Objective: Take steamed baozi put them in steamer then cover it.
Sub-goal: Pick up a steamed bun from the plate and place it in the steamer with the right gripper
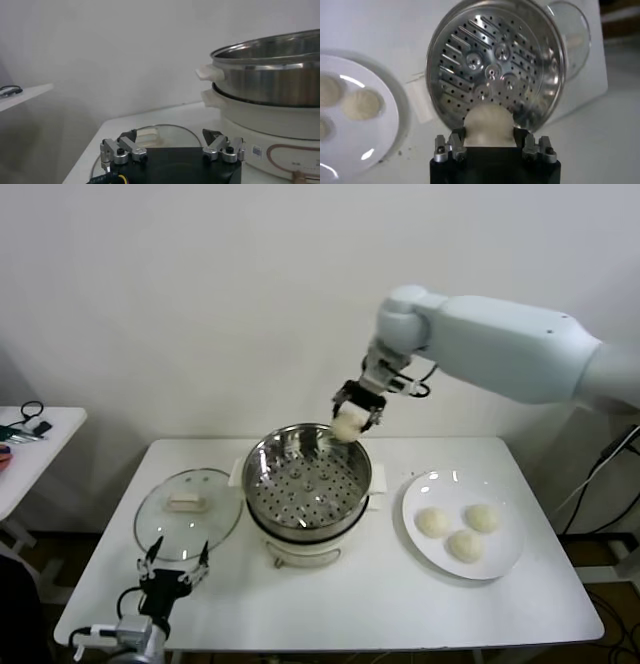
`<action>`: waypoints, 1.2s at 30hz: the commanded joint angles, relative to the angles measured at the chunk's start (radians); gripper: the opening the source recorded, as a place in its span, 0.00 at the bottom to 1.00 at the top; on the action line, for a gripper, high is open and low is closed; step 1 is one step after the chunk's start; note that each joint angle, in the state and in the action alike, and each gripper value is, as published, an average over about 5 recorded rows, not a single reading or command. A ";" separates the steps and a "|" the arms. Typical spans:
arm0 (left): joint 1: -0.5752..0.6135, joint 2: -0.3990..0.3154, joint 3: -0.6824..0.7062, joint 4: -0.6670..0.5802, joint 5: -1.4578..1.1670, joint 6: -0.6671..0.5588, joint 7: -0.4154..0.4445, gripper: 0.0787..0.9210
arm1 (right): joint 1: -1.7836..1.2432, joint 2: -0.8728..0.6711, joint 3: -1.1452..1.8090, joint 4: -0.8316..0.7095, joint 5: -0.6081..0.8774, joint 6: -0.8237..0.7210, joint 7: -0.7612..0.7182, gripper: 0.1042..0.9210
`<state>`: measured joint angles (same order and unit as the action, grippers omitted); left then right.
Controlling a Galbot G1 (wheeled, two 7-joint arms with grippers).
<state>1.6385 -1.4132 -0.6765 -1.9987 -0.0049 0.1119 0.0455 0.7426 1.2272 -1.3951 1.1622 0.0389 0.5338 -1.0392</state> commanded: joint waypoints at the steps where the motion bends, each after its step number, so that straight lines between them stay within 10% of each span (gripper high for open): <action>1: 0.003 -0.001 0.003 -0.005 0.001 -0.001 0.000 0.88 | -0.061 0.113 0.001 -0.042 -0.173 0.151 0.021 0.66; 36: -0.008 -0.003 0.005 0.021 -0.004 -0.009 -0.006 0.88 | -0.372 0.320 0.260 -0.560 -0.496 0.310 0.117 0.71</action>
<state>1.6323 -1.4164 -0.6721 -1.9773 -0.0084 0.1024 0.0391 0.3996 1.5235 -1.1626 0.6612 -0.4146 0.8240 -0.9367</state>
